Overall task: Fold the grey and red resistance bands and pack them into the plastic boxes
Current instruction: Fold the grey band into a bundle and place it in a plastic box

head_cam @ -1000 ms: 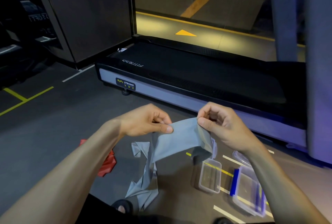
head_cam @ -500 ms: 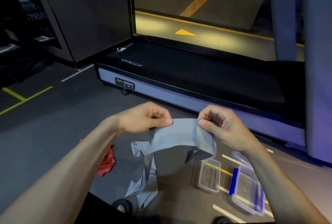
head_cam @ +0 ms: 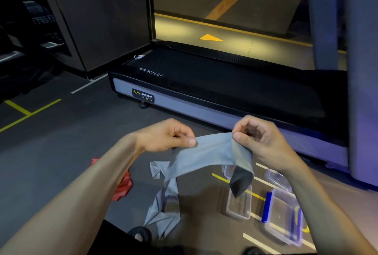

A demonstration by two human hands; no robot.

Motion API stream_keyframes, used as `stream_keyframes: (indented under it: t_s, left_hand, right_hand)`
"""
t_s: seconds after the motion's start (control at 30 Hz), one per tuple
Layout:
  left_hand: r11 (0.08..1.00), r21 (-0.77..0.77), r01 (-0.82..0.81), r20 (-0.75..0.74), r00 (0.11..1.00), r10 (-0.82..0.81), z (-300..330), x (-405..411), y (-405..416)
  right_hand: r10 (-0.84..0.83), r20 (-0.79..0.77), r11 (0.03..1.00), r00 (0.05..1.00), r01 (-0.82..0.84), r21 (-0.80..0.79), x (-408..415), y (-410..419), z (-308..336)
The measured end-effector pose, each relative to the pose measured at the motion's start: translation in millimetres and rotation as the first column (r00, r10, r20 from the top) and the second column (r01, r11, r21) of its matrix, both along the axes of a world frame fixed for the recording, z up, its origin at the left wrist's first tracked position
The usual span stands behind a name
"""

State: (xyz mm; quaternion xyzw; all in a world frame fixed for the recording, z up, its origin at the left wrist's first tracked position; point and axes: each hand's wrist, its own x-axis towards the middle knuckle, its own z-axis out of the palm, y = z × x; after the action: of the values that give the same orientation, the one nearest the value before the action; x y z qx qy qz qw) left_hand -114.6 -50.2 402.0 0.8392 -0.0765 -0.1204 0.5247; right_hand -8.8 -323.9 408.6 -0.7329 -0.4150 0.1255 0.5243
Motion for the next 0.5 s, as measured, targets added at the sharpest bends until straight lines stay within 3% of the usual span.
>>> stream_keyframes:
  t_s: [0.13,0.23,0.37,0.5]
  left_hand:
    - [0.993,-0.12,0.019,-0.039,0.999,-0.024,-2,0,3]
    - [0.99,-0.127,-0.053,-0.048,0.998,0.047,-4,2,1]
    - [0.998,-0.012,-0.059,-0.064,0.996,0.058,-10,5,0]
    - [0.99,-0.124,-0.071,-0.07,0.996,0.063,-7,4,-1]
  right_hand:
    - [-0.027,0.002,1.0,1.0,0.027,0.002,2,-3,2]
    - [-0.03,-0.004,0.999,1.0,0.03,0.02,3,-3,1]
    - [-0.015,-0.014,0.999,1.0,0.016,0.033,2,-1,0]
    - [-0.029,-0.007,0.998,1.0,0.029,0.048,5,-2,3]
